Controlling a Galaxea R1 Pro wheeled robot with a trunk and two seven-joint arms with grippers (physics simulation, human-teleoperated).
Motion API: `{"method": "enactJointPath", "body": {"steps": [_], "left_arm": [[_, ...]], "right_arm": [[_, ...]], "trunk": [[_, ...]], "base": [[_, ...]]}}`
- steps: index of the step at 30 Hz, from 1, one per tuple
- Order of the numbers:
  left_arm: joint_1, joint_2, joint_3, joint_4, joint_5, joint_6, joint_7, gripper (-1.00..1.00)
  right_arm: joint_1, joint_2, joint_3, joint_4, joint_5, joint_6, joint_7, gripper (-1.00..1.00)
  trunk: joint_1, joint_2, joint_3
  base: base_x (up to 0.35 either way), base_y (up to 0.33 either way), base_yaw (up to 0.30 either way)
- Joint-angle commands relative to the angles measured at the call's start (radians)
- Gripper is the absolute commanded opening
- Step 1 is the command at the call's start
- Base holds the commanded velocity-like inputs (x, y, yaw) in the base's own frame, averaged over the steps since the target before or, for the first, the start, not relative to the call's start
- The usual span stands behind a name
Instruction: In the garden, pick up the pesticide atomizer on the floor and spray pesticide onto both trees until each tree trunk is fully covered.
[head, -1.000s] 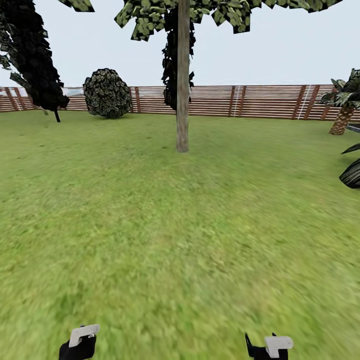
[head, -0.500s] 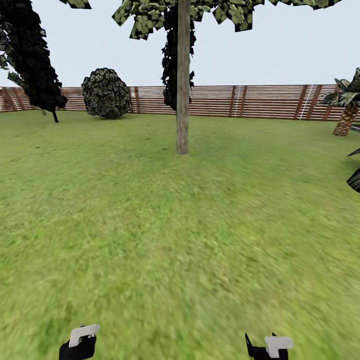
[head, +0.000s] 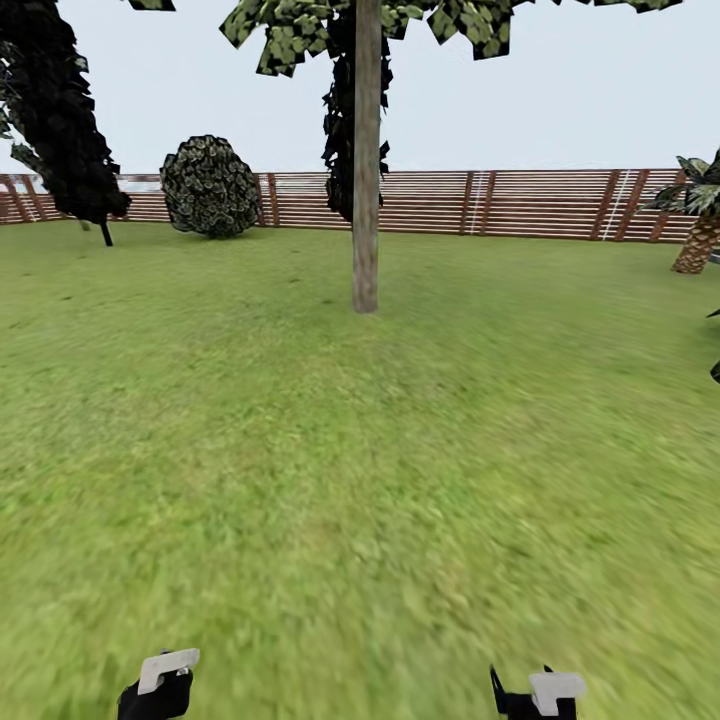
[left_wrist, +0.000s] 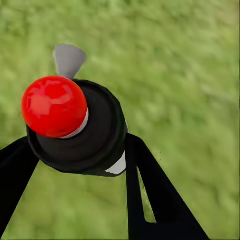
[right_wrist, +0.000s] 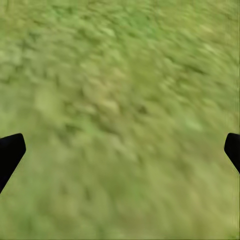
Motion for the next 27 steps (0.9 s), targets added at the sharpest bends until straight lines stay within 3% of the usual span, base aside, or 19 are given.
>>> {"method": "enactJointPath", "body": {"steps": [1, 27], "left_arm": [[-0.001, 0.000, 0.005, 0.001, 0.001, -0.003, -0.006, -1.00], [-0.001, 0.000, 0.005, 0.001, 0.001, -0.003, -0.005, -1.00]], "right_arm": [[0.000, 0.000, 0.000, 0.001, 0.000, -0.003, -0.001, 1.00], [0.000, 0.000, 0.000, 0.001, 0.000, -0.003, -0.001, 1.00]], "trunk": [[0.000, 0.000, -0.001], [0.000, 0.000, -0.001]], "base": [[0.339, 0.000, 0.000], [0.339, 0.000, 0.000]]}}
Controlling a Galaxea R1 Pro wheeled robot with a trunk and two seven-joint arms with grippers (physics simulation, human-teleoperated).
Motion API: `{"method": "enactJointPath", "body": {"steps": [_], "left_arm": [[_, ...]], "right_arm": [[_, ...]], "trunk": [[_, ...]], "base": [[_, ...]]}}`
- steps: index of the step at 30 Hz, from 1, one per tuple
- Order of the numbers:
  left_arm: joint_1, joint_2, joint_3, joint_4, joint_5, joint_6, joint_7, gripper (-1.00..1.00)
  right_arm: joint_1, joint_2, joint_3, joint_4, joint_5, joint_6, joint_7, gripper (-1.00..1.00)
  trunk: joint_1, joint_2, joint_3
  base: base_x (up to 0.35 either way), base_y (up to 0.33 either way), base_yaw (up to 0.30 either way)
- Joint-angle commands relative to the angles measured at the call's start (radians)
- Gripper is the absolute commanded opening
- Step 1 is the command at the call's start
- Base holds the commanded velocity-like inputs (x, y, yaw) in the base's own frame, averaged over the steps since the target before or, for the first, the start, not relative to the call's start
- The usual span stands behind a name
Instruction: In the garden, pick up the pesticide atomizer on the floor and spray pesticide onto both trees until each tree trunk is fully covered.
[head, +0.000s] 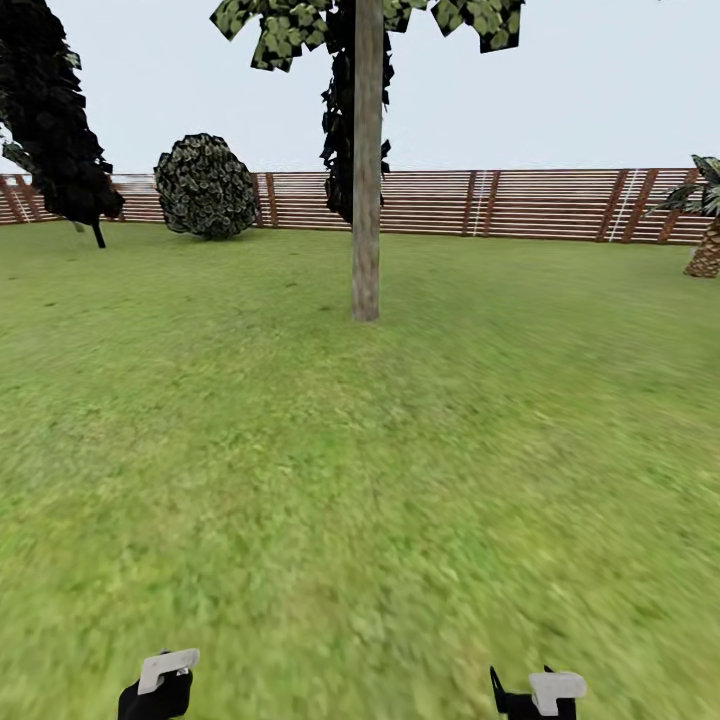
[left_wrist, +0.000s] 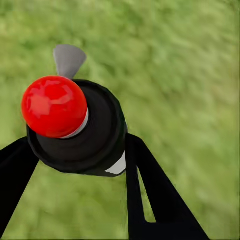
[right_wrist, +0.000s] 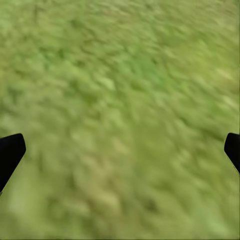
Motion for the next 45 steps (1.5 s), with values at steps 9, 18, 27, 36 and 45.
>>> {"method": "enactJointPath", "body": {"steps": [9, 18, 27, 36, 45], "left_arm": [[-0.001, 0.000, 0.005, 0.001, 0.001, -0.003, -0.006, -1.00], [-0.001, 0.000, 0.006, 0.001, 0.001, -0.003, -0.006, -1.00], [-0.001, 0.000, 0.006, 0.001, 0.001, -0.003, -0.006, -1.00], [-0.001, 0.000, 0.006, 0.000, 0.001, -0.003, -0.006, -1.00], [-0.001, 0.000, 0.005, 0.001, 0.001, -0.003, -0.006, -1.00]], "right_arm": [[0.000, 0.000, 0.000, 0.001, 0.000, -0.003, -0.001, 1.00], [-0.001, 0.000, 0.000, 0.001, 0.000, -0.003, -0.001, 1.00], [-0.001, 0.000, 0.000, 0.001, 0.000, -0.003, -0.001, 1.00], [0.000, 0.000, 0.000, 0.001, 0.000, -0.003, -0.001, 1.00], [-0.001, 0.000, 0.000, 0.001, 0.000, -0.003, -0.001, 1.00]], "trunk": [[0.000, 0.000, -0.001], [0.000, 0.000, -0.001], [0.000, 0.000, -0.001], [0.000, 0.000, -0.001], [0.000, 0.000, -0.001]], "base": [[0.339, 0.000, 0.000], [0.339, 0.000, 0.000], [0.339, 0.000, 0.000], [0.339, 0.000, 0.000], [0.339, 0.000, 0.000]]}}
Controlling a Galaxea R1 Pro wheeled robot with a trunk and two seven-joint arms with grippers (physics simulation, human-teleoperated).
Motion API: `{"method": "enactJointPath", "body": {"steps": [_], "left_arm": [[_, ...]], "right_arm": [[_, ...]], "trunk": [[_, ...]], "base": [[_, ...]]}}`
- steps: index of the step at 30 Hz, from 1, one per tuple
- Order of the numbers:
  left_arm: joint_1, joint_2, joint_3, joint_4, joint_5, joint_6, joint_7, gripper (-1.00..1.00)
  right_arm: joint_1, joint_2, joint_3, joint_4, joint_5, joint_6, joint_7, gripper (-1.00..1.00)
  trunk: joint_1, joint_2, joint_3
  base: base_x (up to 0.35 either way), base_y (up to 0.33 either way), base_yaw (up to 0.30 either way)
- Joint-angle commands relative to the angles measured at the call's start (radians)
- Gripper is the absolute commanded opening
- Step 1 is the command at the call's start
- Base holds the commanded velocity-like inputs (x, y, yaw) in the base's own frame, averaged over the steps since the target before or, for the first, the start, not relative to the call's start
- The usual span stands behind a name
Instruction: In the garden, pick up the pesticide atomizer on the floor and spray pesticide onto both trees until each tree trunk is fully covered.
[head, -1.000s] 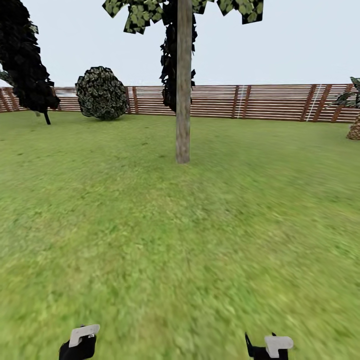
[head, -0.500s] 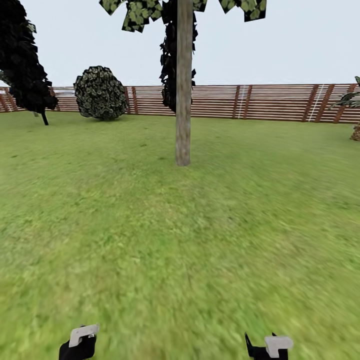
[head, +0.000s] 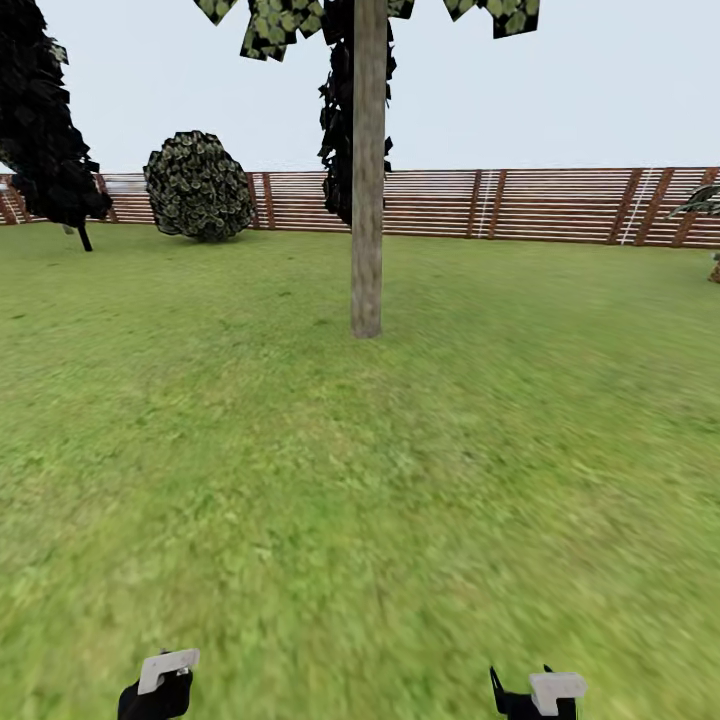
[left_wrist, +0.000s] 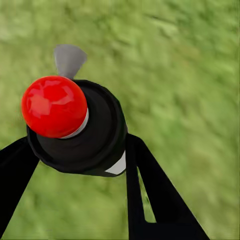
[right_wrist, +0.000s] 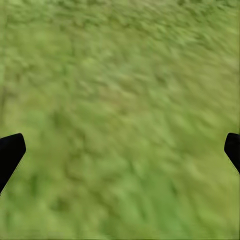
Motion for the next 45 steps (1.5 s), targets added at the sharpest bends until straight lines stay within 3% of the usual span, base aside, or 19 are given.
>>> {"method": "enactJointPath", "body": {"steps": [1, 45], "left_arm": [[-0.001, 0.000, 0.006, 0.001, 0.001, -0.003, -0.006, -1.00], [-0.001, 0.000, 0.006, 0.001, 0.001, -0.003, -0.006, -1.00]], "right_arm": [[0.000, 0.000, 0.000, 0.001, 0.001, -0.003, -0.001, 1.00], [0.000, 0.000, 0.000, 0.001, 0.002, -0.003, -0.001, 1.00]], "trunk": [[0.000, 0.000, -0.001], [0.000, 0.000, -0.001]], "base": [[0.339, 0.000, 0.000], [0.339, 0.000, 0.000]]}}
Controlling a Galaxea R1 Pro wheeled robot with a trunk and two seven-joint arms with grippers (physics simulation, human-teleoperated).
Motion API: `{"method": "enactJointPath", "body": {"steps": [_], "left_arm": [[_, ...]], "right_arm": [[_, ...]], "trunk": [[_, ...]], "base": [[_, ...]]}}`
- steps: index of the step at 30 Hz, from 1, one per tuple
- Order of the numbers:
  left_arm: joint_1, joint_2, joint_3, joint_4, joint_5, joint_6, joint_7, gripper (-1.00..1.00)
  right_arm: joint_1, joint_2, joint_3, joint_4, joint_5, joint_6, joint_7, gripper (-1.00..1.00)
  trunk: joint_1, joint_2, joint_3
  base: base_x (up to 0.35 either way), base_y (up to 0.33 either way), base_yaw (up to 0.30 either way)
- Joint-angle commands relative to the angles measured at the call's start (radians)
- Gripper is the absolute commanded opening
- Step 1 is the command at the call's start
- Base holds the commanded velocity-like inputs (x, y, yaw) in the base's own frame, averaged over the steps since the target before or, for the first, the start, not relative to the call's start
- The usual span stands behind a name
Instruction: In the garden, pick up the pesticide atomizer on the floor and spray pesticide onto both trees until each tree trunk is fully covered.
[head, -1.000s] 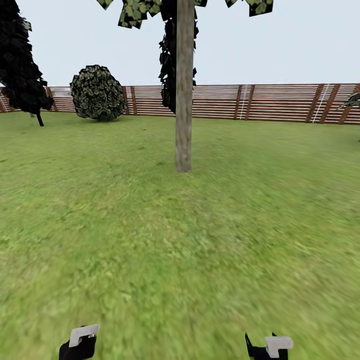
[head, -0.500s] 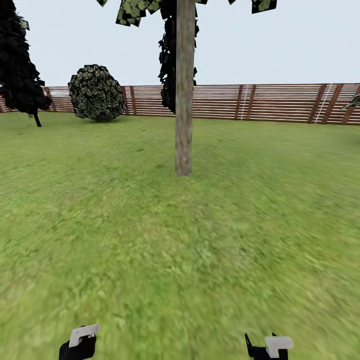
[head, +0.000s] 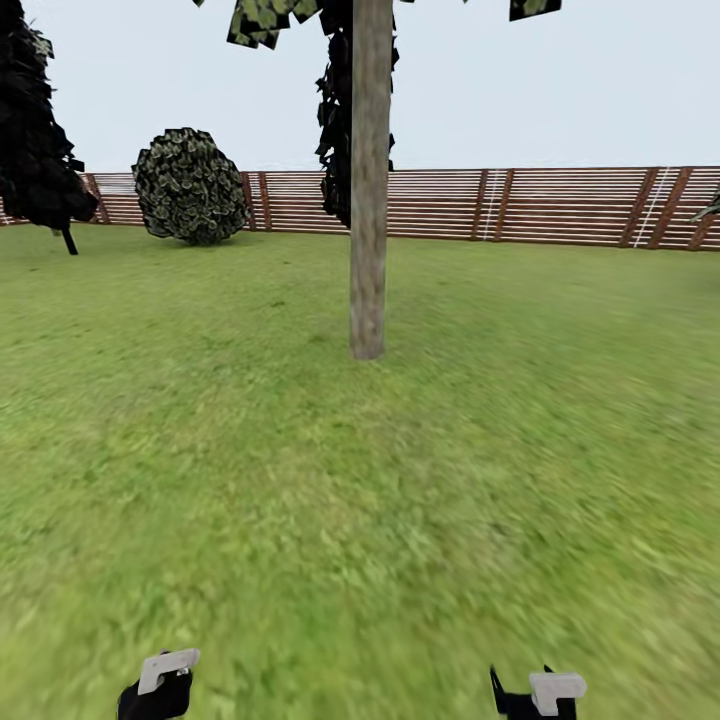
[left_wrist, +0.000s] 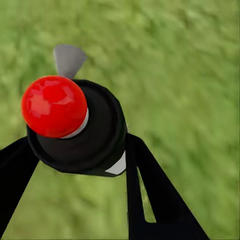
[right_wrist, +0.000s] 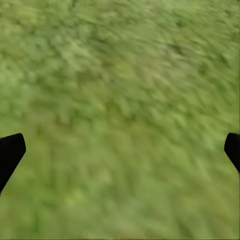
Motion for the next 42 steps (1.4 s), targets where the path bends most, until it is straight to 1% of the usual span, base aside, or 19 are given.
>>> {"method": "enactJointPath", "body": {"steps": [1, 42], "left_arm": [[-0.001, 0.000, 0.006, 0.001, 0.001, -0.003, -0.006, -1.00], [-0.001, 0.000, 0.006, 0.000, 0.001, -0.003, -0.006, -1.00]], "right_arm": [[-0.001, 0.000, 0.000, 0.001, 0.001, -0.003, -0.001, 1.00], [-0.001, -0.002, 0.000, 0.001, -0.001, -0.003, -0.001, 1.00]], "trunk": [[0.000, 0.000, -0.001], [0.000, 0.000, -0.001]], "base": [[0.339, 0.000, 0.000], [0.339, 0.000, 0.000]]}}
